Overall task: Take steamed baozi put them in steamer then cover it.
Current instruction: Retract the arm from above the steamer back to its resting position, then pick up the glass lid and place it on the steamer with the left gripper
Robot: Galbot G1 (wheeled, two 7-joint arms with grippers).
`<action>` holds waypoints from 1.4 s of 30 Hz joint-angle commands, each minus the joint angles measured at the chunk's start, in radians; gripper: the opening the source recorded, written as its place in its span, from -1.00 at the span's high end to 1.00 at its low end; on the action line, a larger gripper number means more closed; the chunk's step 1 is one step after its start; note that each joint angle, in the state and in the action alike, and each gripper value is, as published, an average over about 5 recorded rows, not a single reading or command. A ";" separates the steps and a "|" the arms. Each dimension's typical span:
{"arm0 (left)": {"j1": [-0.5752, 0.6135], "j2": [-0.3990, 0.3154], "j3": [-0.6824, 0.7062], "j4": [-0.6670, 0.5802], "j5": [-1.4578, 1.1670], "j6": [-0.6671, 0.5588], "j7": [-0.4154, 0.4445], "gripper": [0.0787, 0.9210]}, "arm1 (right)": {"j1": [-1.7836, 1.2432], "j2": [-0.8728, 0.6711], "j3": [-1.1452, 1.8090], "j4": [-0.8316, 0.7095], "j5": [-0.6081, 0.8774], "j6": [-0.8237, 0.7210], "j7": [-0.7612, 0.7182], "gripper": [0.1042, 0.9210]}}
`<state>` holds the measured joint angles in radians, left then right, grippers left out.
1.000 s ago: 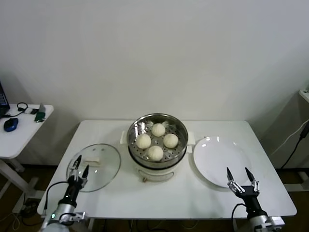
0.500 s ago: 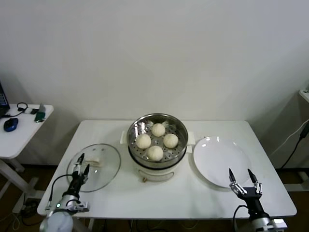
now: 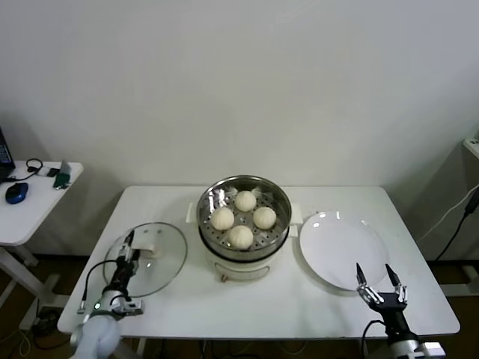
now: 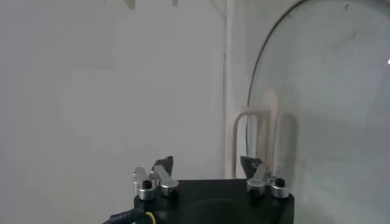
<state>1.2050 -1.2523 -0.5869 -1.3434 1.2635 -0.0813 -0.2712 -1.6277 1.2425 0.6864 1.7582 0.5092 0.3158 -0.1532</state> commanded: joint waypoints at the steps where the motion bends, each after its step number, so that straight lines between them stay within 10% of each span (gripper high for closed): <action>1: -0.003 -0.009 0.008 0.010 0.002 0.022 0.007 -0.33 | 0.002 0.005 0.001 -0.001 -0.003 0.000 0.004 -0.76; 19: -0.006 -0.048 -0.010 0.015 -0.009 0.021 -0.050 0.85 | 0.005 0.008 -0.004 0.001 -0.013 0.000 0.012 -0.76; 30: 0.050 0.040 -0.021 -0.254 -0.141 0.067 0.019 0.87 | 0.015 0.000 -0.011 -0.001 -0.047 -0.008 0.030 -0.76; 42: 0.066 0.284 0.043 -0.656 -0.379 0.554 0.309 0.87 | 0.040 0.006 -0.009 -0.006 -0.143 -0.063 0.120 -0.76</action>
<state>1.2644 -1.1311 -0.5870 -1.6804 1.0414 0.1379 -0.1455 -1.5924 1.2458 0.6778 1.7566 0.4163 0.2757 -0.0756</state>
